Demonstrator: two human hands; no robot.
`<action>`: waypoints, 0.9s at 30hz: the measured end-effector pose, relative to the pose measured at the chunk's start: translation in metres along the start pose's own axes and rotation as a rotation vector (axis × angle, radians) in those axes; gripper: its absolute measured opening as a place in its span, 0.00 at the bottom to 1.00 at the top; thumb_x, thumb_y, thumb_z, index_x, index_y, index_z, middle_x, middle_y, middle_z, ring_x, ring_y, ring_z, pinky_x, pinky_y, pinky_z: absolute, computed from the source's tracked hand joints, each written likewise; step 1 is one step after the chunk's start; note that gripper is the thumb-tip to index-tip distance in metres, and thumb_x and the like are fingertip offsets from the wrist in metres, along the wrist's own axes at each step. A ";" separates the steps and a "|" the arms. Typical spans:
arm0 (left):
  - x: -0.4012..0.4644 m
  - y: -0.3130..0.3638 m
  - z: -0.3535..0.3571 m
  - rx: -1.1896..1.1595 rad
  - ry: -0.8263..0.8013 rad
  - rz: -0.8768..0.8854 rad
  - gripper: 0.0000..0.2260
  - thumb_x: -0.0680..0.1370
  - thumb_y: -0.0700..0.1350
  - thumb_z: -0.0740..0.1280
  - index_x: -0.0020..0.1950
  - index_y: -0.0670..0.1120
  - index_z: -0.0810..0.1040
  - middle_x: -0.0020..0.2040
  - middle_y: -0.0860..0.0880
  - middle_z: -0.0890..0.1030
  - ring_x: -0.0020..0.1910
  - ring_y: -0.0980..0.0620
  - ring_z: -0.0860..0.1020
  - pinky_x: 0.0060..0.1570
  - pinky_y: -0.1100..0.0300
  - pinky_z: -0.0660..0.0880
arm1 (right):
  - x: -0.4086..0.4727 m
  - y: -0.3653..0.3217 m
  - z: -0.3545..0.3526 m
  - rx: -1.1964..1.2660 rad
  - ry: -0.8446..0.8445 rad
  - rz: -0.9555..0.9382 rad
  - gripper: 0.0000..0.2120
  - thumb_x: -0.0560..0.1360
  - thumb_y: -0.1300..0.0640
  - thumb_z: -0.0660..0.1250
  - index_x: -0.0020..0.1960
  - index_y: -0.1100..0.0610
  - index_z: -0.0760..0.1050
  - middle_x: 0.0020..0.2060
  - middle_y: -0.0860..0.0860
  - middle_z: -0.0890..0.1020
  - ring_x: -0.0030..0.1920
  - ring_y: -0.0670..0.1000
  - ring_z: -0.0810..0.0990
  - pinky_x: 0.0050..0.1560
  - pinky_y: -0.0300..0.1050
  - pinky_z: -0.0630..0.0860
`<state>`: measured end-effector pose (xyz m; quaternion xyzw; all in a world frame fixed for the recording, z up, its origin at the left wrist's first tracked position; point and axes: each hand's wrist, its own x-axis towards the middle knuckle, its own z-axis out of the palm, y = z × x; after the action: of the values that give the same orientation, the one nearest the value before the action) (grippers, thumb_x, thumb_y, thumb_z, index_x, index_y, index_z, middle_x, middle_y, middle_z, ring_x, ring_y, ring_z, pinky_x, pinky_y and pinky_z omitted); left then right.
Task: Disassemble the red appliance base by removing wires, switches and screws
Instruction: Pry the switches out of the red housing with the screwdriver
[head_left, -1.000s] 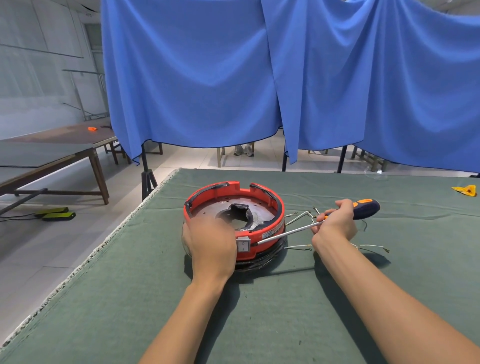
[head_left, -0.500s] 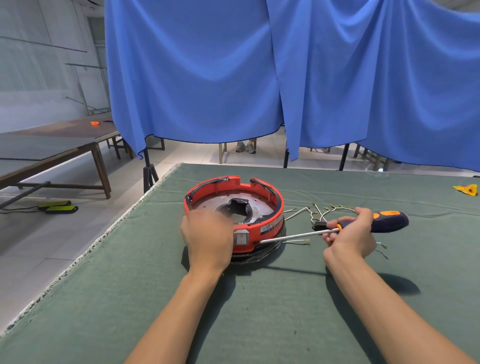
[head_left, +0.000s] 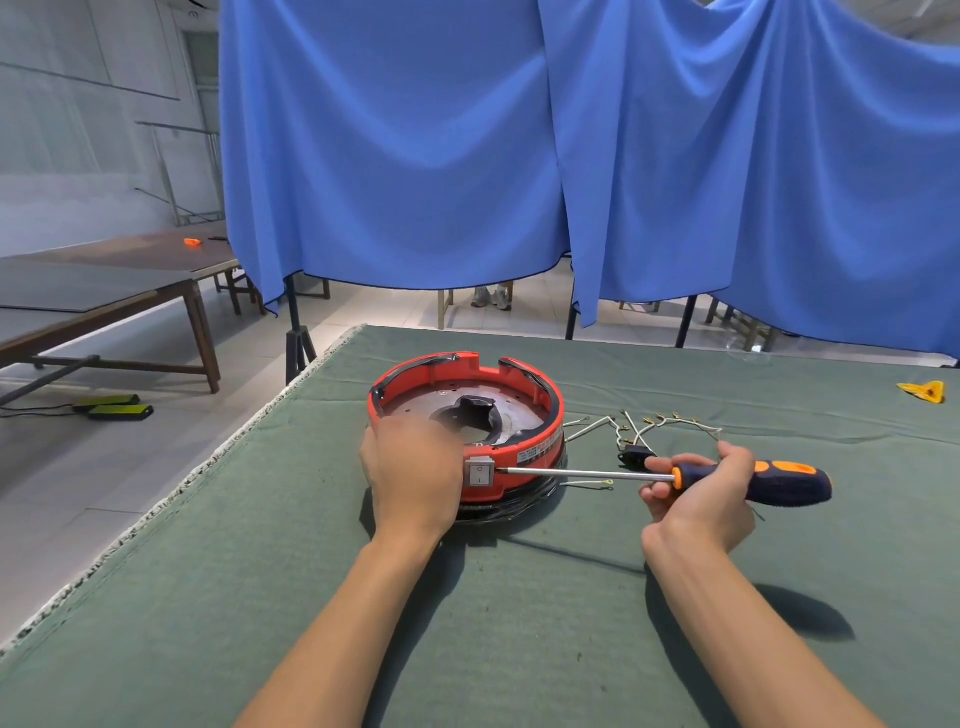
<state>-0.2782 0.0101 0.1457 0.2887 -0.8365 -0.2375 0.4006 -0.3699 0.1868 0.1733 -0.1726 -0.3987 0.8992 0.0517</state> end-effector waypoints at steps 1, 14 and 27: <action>0.000 0.000 0.000 -0.001 0.004 -0.001 0.13 0.79 0.43 0.58 0.35 0.46 0.72 0.40 0.52 0.75 0.50 0.51 0.68 0.66 0.43 0.58 | 0.000 0.000 0.000 -0.005 0.003 -0.014 0.17 0.73 0.52 0.61 0.28 0.59 0.69 0.23 0.56 0.79 0.16 0.49 0.64 0.21 0.35 0.66; -0.001 0.004 0.005 -0.005 0.020 -0.006 0.13 0.79 0.40 0.57 0.35 0.44 0.72 0.40 0.48 0.75 0.51 0.47 0.68 0.65 0.41 0.59 | 0.021 0.011 0.022 -0.053 0.111 0.058 0.15 0.71 0.53 0.61 0.29 0.60 0.65 0.16 0.53 0.71 0.15 0.49 0.60 0.21 0.33 0.58; 0.000 0.001 0.005 -0.014 0.009 -0.001 0.13 0.79 0.40 0.57 0.35 0.43 0.74 0.41 0.49 0.75 0.52 0.48 0.68 0.66 0.41 0.57 | 0.035 0.009 0.081 -0.193 0.008 -0.042 0.11 0.69 0.54 0.64 0.32 0.57 0.66 0.15 0.46 0.67 0.15 0.47 0.65 0.21 0.37 0.59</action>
<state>-0.2824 0.0119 0.1437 0.2873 -0.8328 -0.2423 0.4065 -0.4302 0.1322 0.2077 -0.1718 -0.4868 0.8547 0.0554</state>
